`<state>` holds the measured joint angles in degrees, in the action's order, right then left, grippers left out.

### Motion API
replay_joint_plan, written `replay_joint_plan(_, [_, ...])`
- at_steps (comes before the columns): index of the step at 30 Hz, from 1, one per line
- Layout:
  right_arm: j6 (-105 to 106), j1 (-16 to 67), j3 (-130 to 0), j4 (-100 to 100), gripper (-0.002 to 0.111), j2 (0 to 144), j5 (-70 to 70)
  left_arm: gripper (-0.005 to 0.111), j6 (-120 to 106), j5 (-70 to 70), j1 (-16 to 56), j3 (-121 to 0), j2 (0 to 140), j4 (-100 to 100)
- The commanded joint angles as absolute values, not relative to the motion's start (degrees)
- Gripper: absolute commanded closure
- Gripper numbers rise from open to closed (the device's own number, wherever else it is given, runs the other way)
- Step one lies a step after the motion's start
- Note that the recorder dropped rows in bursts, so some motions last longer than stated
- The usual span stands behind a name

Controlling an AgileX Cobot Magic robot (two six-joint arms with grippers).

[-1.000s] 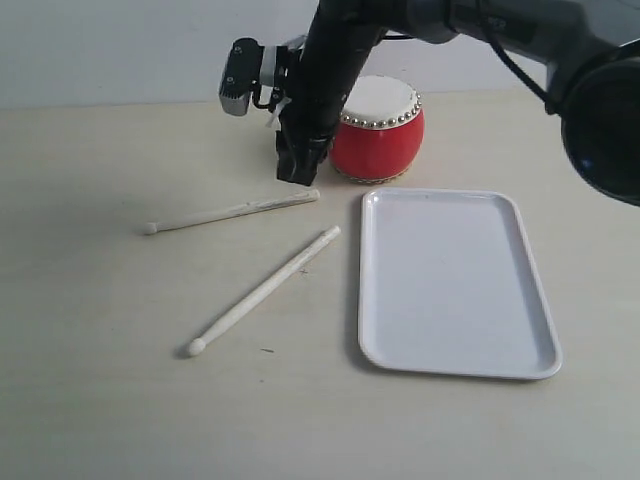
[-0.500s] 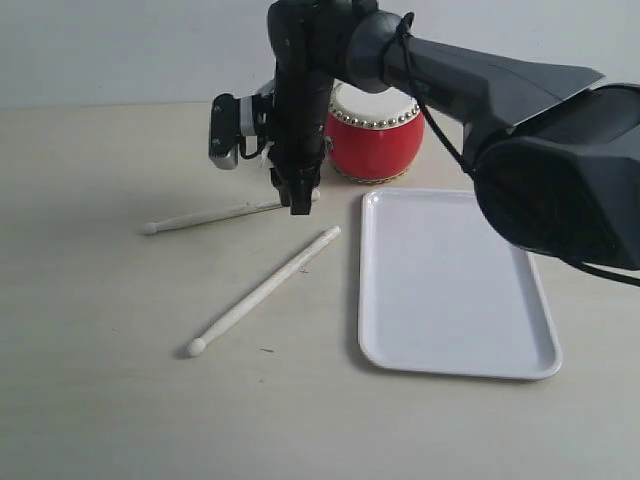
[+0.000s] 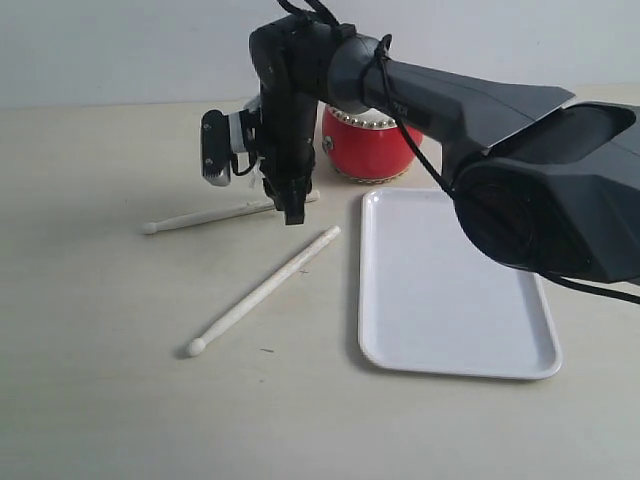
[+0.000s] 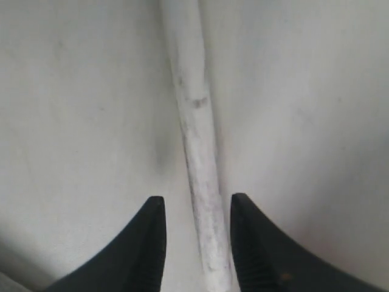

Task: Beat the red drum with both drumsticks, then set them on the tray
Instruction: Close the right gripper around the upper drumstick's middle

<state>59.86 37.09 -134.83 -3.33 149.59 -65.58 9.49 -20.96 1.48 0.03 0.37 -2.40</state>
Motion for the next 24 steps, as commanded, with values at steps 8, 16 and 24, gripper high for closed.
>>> replay_joint_plan(8, [59.84, 36.89, -135.22, -4.09, 0.073, 149.67, -62.66, 0.107, 9.42, -20.55, 1.81, 0.00, 0.00, -2.14])
replay_joint_plan(16, [59.84, 36.89, -135.22, -3.58, 0.073, 149.80, -62.66, 0.107, 9.42, -20.55, 1.81, 0.00, 0.00, -2.14])
replay_joint_plan(24, [59.70, 36.89, -135.22, -3.41, 0.073, 149.93, -63.48, 0.107, 9.42, -20.55, 1.81, 0.00, 0.00, -2.14])
